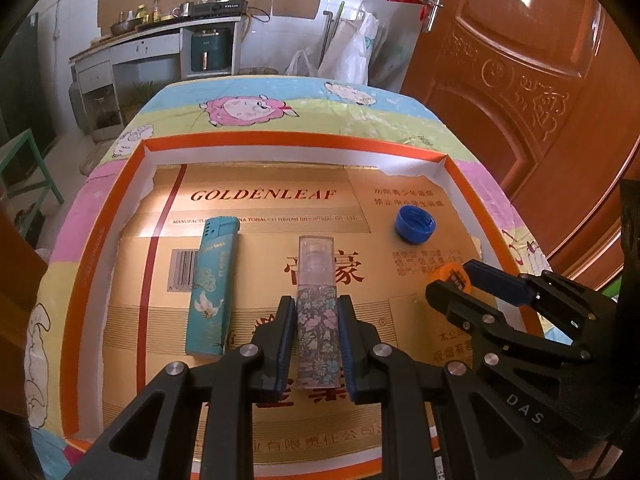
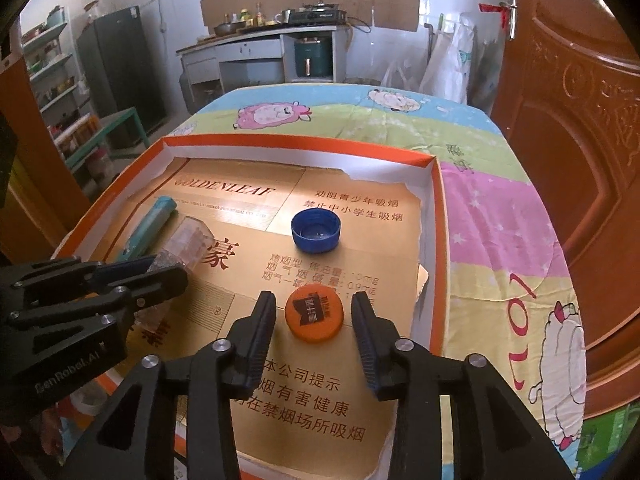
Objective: Organize rigid objects
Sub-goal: 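Lower and release the orange cap with the right tool while the left tool releases the tube in the lid, then withdraw both open tools from the box lid back over the table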
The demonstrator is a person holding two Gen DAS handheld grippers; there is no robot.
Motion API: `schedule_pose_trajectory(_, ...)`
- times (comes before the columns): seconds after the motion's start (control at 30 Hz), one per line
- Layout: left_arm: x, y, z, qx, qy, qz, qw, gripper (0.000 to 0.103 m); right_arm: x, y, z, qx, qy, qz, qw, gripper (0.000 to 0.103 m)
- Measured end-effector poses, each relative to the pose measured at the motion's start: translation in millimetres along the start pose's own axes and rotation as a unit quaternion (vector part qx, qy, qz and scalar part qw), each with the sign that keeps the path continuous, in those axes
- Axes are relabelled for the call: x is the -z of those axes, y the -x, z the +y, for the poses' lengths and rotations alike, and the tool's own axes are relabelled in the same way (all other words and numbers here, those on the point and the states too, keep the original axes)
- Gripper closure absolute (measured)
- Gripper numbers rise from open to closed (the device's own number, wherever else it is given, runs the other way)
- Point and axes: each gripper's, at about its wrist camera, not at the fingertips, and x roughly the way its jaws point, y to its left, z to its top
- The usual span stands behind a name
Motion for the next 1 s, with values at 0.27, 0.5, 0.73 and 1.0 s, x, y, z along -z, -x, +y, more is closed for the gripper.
schedule_pose_trajectory(0.27,-1.3,21.7,-8.0,-0.012,-0.016,-0.021,0.9996,0.082,4.5,19.0,6.0,0.009,0.003,-0.013,1.000,0.062)
schedule_pose_trajectory(0.5,2.1,42.3,-11.5,-0.016,-0.017,-0.034,0.9991,0.082,11.3,40.5,10.0,0.006,-0.004,-0.020,1.000,0.062)
schedule_pose_trajectory(0.73,12.6,67.0,-12.8,-0.024,-0.018,-0.046,0.9985,0.082,20.4,65.0,15.1,0.006,-0.009,-0.030,1.000,0.062)
schedule_pose_trajectory(1.0,29.8,94.0,-8.4,-0.029,-0.010,-0.056,0.9980,0.082,34.1,90.3,25.5,0.004,-0.009,-0.036,0.999,0.062)
